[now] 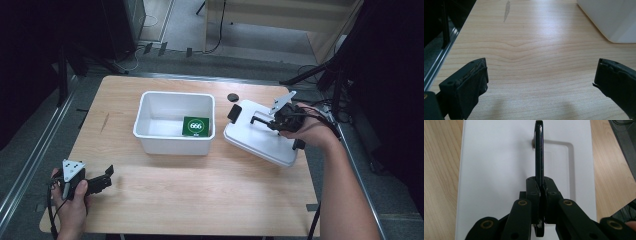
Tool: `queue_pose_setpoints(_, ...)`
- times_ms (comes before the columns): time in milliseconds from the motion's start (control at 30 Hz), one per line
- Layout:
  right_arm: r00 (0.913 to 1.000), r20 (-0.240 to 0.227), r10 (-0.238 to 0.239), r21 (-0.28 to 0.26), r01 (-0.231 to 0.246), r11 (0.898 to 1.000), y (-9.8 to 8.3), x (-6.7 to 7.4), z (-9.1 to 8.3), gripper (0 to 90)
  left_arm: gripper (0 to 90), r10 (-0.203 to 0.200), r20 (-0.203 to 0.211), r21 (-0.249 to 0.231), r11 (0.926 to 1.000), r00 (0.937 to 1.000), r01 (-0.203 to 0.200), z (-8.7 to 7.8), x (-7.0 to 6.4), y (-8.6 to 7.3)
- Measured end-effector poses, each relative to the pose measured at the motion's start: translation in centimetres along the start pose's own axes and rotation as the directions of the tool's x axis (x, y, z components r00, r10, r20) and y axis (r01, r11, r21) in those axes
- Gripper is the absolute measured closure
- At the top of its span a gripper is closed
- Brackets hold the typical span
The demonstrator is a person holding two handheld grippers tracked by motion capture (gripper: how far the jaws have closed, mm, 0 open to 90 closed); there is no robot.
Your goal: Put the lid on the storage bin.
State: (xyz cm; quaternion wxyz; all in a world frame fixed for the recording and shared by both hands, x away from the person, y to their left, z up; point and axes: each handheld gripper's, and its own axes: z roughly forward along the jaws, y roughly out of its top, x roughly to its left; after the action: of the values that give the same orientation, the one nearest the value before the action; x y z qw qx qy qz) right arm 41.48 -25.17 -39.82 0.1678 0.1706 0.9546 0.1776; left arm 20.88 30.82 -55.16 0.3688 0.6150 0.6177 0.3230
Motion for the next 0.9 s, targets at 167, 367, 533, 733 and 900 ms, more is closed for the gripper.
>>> queue_pose_setpoints(167,0.9999,0.004,-0.009,-0.006,0.009,1.0,0.7,-0.3,-0.9,85.7,0.0,0.0,0.0,-0.001,1.0,1.0,0.0,0.0,0.0,0.0)
queue_pose_setpoints(367,0.9998,0.01,-0.019,-0.012,0.019,1.0,1.4,-0.7,-2.0,85.7,0.0,0.0,0.0,0.001,1.0,1.0,0.0,0.0,0.0,0.0)
queue_pose_setpoints(533,0.9992,0.011,-0.039,-0.016,0.039,0.999,2.4,-0.9,-3.1,85.7,0.0,-0.001,0.0,0.002,1.0,1.0,0.001,0.0,0.0,0.0)
queue_pose_setpoints(733,0.9986,0.017,-0.05,-0.033,0.051,0.998,3.7,-1.0,-4.0,85.7,0.0,-0.004,0.002,0.0,1.0,1.0,0.004,0.0,0.0,0.0)
queue_pose_setpoints(900,0.9976,0.019,-0.067,-0.048,0.068,0.997,4.9,-1.0,-4.6,85.6,0.0,-0.006,0.003,-0.001,1.0,1.0,0.006,0.0,0.0,0.0)
